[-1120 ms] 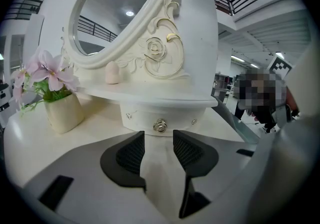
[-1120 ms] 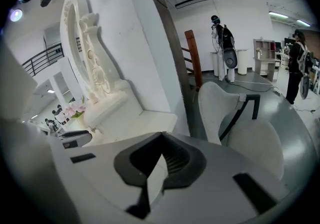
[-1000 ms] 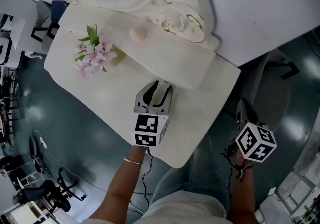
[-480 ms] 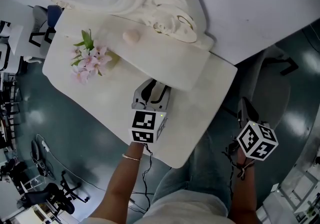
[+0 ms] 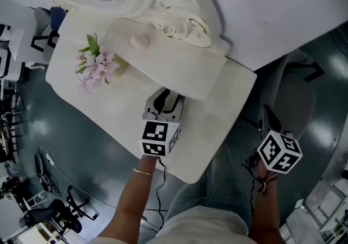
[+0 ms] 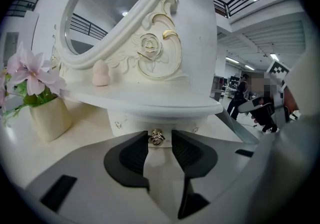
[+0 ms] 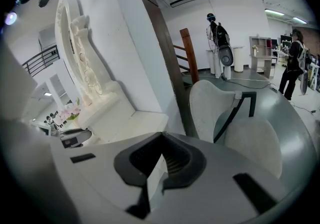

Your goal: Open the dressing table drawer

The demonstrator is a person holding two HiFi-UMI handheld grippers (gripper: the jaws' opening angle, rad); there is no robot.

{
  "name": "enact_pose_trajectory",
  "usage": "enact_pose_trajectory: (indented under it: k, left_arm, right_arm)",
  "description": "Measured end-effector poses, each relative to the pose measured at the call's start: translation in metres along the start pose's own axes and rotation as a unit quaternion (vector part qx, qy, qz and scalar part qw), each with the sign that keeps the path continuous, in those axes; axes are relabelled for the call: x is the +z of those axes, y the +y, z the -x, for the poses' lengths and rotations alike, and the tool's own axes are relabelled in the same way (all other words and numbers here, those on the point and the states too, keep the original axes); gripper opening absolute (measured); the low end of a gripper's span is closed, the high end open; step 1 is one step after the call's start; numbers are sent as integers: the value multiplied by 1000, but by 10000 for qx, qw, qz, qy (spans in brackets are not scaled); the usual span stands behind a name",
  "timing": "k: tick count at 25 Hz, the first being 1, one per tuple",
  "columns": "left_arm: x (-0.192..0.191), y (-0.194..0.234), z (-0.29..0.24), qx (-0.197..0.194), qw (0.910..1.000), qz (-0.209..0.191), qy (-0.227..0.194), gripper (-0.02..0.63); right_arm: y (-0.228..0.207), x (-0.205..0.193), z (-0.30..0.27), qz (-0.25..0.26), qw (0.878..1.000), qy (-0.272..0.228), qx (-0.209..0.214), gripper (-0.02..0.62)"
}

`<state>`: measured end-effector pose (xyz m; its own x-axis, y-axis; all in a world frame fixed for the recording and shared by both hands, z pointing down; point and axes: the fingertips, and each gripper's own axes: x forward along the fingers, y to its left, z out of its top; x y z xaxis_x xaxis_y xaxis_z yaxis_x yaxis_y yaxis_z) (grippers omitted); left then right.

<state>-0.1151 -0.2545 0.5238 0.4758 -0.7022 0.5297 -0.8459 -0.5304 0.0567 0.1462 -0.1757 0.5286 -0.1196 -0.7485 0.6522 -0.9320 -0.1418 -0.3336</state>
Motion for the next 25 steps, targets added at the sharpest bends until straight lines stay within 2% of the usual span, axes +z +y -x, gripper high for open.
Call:
enact_pose_trajectory:
  k: [15,25]
  left_arm:
    - [0,5,0,120,9999,-55,17,106]
    - [0,6,0,116,9999,31,0,106]
  right_arm:
    - [-4,-4,1,6,10000,31,1,8]
    - [-6,-5,2,93,9999,46,-31,8]
